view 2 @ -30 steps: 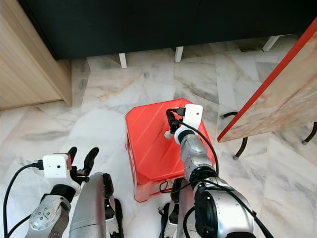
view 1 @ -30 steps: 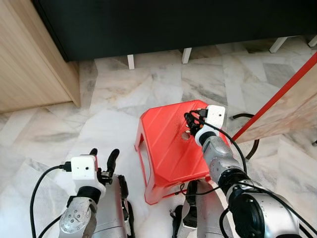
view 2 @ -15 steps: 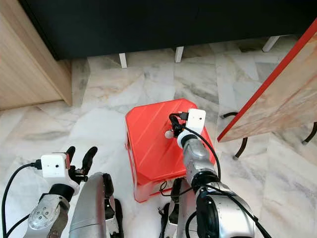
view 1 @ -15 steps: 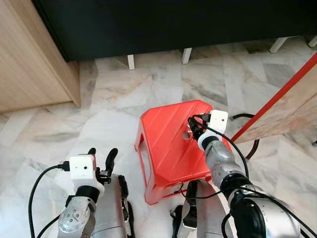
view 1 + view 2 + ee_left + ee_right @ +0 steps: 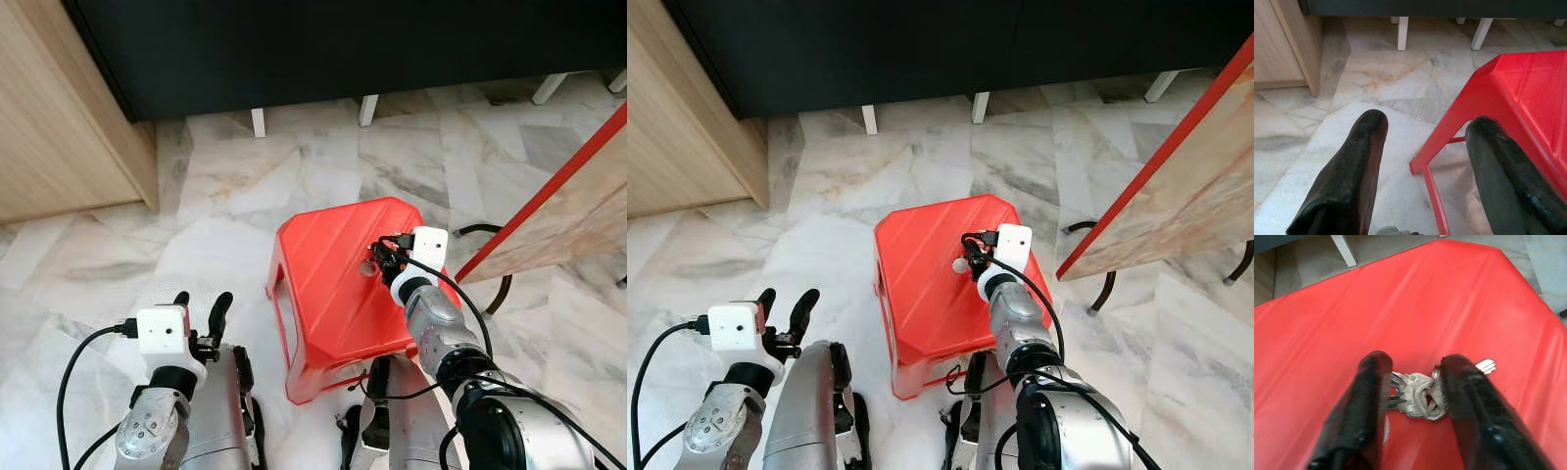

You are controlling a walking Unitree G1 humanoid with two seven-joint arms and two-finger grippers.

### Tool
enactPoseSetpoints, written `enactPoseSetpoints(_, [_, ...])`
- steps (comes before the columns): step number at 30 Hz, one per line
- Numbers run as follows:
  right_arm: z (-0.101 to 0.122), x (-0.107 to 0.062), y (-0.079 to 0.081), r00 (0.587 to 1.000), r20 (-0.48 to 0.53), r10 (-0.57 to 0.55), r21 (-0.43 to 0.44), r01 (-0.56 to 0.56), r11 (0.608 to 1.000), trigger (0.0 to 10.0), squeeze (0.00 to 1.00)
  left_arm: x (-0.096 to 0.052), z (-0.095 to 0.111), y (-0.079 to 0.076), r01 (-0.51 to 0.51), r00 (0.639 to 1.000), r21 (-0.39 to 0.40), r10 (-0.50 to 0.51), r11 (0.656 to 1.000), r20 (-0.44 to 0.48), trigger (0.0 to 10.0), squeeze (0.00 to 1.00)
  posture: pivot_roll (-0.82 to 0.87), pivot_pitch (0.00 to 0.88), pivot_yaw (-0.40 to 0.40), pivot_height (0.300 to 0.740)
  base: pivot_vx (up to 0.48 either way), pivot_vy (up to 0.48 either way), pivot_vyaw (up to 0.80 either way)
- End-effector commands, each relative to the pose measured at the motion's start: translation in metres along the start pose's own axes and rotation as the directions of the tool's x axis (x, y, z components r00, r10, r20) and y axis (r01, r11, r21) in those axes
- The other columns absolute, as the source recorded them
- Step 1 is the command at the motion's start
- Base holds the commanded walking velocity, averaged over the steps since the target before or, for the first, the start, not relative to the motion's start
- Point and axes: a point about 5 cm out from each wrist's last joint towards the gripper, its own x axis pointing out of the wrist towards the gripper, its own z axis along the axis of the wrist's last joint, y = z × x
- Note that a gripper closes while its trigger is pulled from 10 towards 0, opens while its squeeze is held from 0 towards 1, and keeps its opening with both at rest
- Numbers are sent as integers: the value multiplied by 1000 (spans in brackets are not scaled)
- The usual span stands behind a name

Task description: Hang keys on a hook

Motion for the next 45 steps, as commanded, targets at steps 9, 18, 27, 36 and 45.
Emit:
enactPoseSetpoints(9, [-9,-3,-4,1000,-30,-5,2,5,1000,0,0,-4,-9,2,-6,999,6,6,1000,-32,10000,0,212,308,-116,567,0,0,0])
enactPoseSetpoints(18, [-12,-3,2,999,-41,15,-1,-15,1000,0,0,-2,-9,2,-9,1000,5,9,1000,-29,10000,0,218,306,-117,567,0,0,0])
enactPoseSetpoints(27, [-5,-1,14,999,21,47,-4,-47,999,0,0,0,-23,4,-13,998,6,13,1000,-67,10000,0,203,271,-119,567,0,0,0])
enactPoseSetpoints(36, [6,-1,25,989,133,69,-7,-69,998,0,0,2,-43,15,-45,992,25,48,999,-119,10000,0,176,213,-127,567,0,0,0])
enactPoseSetpoints(45, [16,-6,20,971,224,81,-26,-77,997,10000,0,10,-77,24,-79,975,30,83,996,-206,10000,0,146,122,-139,567,0,0,0])
